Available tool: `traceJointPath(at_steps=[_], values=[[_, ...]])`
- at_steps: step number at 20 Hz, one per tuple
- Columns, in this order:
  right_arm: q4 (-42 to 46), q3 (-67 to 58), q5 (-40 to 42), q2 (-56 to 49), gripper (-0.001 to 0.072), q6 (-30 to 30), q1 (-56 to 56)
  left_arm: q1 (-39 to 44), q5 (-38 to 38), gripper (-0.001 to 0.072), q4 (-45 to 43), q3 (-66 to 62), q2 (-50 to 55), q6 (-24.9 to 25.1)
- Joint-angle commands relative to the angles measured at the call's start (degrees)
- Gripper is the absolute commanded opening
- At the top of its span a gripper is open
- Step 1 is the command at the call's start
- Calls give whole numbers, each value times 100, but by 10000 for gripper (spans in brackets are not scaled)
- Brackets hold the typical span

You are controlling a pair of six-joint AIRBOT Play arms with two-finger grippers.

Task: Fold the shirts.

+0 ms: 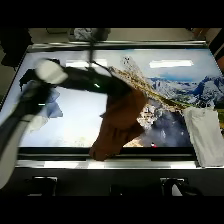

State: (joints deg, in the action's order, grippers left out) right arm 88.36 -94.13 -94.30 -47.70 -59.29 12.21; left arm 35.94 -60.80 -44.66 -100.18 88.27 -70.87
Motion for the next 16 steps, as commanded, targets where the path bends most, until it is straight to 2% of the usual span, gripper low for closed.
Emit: traceJointPath(at_steps=[1, 2, 4, 7, 8, 10, 11, 13, 16], values=[[85, 17, -160, -142, 566, -4, -2, 787, -175, 712, 11, 118, 1377, -603], [85, 17, -157, -251, 566, -4, -2, 868, -415, 712, 13, 103, 1596, -887], [76, 17, -70, -551, 568, -4, -2, 756, -1078, 705, -177, 68, 1613, -909], [-63, 35, 37, -1200, 573, 20, -2, -35, -1735, 704, -1464, 33, 903, -1115], [-258, 109, 63, -1475, 634, 42, -2, -358, -1934, 704, -2013, 37, 621, -1182], [-911, 420, 168, -2011, 676, 208, -2, -1071, -2402, 704, -2889, 122, 138, -1287], [-1259, 634, 210, -2269, 684, 280, -2, -1392, -2559, 704, -2946, 315, -50, -1342], [-2044, 1117, 275, -2767, 695, 411, -2, -1867, -2603, 704, -2883, 1154, -470, -1340], [-2747, 1725, 363, -3305, 700, 621, -4, -1961, -2041, 704, -2695, 3086, -1069, -1318]])
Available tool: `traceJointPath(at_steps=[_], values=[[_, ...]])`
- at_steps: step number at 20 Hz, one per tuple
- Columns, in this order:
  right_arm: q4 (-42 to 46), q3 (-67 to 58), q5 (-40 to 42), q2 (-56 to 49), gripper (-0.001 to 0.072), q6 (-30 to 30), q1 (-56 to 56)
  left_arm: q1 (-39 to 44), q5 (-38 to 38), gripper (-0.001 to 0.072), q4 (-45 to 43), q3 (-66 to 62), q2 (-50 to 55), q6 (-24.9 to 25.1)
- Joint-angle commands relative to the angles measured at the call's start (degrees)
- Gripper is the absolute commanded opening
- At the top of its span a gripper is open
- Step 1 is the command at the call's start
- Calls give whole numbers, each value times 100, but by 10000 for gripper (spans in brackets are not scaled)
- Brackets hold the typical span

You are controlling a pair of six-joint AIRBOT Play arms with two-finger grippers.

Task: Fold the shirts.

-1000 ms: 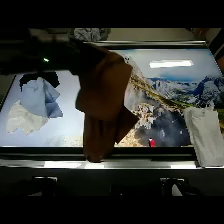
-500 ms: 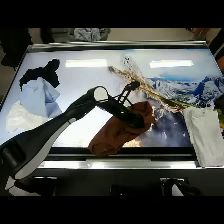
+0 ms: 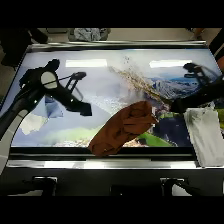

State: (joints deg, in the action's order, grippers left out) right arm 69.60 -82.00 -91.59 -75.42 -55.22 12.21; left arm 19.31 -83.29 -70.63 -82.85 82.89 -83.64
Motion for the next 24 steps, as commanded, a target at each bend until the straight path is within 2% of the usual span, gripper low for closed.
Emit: traceJointPath(at_steps=[1, 4, 6, 9, 10, 13, 15, 18, 21, 22, 24], values=[[-870, 660, 188, -627, 700, 223, -4, -227, 494, 704, 221, 2015, -660, 0], [-870, 966, 485, -691, 700, 264, -4, 81, 1261, 704, 1137, 3320, -695, 328], [-863, 1054, 555, -691, 700, 350, -4, 293, 1812, 704, 1331, 3679, -673, 330], [-844, 1084, 660, -691, 700, 352, -4, 533, 2186, 702, 1370, 3733, -533, 330], [-848, 1084, 695, -699, 700, 361, -4, 581, 2293, 648, 1388, 3733, -487, 328], [-804, 1084, 866, -787, 701, 466, -72, 678, 2588, 342, 1738, 3731, -391, 420], [-804, 1084, 1005, -984, 702, 507, -245, 680, 2656, 33, 1862, 3718, -389, 424], [-787, 1084, 1416, -1357, 703, 599, -603, 678, 2643, 32, 1860, 3716, -417, 439], [-741, 1084, 1458, -1700, 700, 599, -890, 678, 2636, 31, 1860, 3716, -428, 437], [-719, 1084, 1453, -1784, 639, 601, -964, 673, 2638, 31, 1860, 3716, -428, 437], [-632, 1075, 1482, -1790, 61, 595, -1014, 625, 2632, 30, 1856, 3705, -431, 437]])
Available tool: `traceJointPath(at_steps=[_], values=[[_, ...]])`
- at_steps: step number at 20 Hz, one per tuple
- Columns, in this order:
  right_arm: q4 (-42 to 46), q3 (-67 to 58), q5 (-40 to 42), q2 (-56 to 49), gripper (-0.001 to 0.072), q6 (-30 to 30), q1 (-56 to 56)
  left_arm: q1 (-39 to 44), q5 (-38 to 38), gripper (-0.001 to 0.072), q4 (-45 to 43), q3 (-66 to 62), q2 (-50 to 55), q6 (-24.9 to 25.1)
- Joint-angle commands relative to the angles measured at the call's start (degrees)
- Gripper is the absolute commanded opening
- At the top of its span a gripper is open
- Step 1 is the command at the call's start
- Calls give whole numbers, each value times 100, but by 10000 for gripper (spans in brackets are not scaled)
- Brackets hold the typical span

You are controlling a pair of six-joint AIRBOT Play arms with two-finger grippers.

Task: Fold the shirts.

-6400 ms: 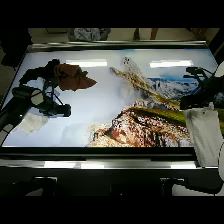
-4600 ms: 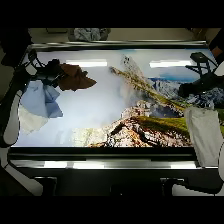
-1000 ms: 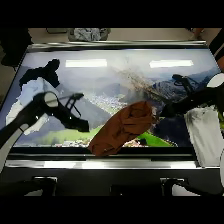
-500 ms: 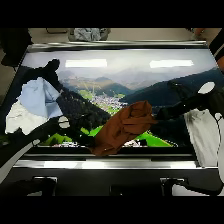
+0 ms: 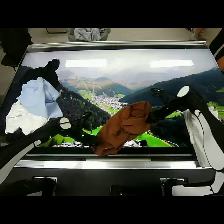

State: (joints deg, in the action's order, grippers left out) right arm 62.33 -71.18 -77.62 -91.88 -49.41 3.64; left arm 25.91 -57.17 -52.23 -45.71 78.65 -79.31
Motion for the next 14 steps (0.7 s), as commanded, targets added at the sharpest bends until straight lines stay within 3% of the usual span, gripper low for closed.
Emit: traceJointPath(at_steps=[1, 6, 11, 14], values=[[83, -50, 81, -81, 44, 68, -131, -103, 24, 28, -37, -37, -48, 22], [811, -1088, 186, 1038, 42, 461, -20, -1158, -55, 26, -804, -1401, -927, 221], [2081, -2710, 1360, 2964, 43, 590, -26, -2806, -103, 26, -798, -4540, -1963, -20], [1993, -2750, 1882, 4103, 44, 476, -26, -3123, -87, 26, -776, -5740, -2396, -219]])
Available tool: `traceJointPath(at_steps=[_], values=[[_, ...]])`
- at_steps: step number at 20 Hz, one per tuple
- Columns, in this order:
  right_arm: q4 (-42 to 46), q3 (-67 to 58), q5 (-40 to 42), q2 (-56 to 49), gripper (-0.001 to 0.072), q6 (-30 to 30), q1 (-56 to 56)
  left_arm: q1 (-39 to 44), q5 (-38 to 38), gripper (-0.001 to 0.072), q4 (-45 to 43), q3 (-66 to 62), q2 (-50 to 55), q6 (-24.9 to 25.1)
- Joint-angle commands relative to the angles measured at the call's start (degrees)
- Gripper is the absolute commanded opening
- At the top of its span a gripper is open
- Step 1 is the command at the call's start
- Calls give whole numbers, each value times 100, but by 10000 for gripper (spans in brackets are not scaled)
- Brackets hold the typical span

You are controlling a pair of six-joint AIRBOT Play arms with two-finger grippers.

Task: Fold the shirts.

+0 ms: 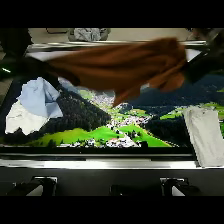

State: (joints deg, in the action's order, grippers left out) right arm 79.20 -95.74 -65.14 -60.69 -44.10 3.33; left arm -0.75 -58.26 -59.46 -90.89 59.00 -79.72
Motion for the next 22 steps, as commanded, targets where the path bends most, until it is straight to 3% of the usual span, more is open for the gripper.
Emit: traceJointPath(at_steps=[1, 5, 8, 10, 13, 15, 18, 22], values=[[184, -293, 542, 1250, 44, -83, 4, -413, 44, 26, 17, -1408, -577, -179], [208, -293, -977, 1727, 44, -140, 4, -319, 61, 27, -133, -1469, -1038, -175], [192, -229, -3108, 1574, 43, -291, 4, -319, -859, 27, -577, -1392, -1014, -179], [4, 131, -4105, 1436, 43, -562, 4, -319, -1274, 27, -682, -922, -1062, -175], [-907, 1698, -4079, 1543, 45, -776, 4, -221, -1449, 26, -658, 267, -1128, -173], [-1003, 3073, -3939, 1550, 44, -612, 4, -46, -1473, 26, -660, 1298, -1134, -105], [-601, 4229, -2933, 1362, 44, -306, 4, 157, -1005, 27, -660, 2468, -1008, 4], [-645, 4295, -1156, 94, 44, -219, 4, 155, 166, 28, -651, 2702, -55, 2]])
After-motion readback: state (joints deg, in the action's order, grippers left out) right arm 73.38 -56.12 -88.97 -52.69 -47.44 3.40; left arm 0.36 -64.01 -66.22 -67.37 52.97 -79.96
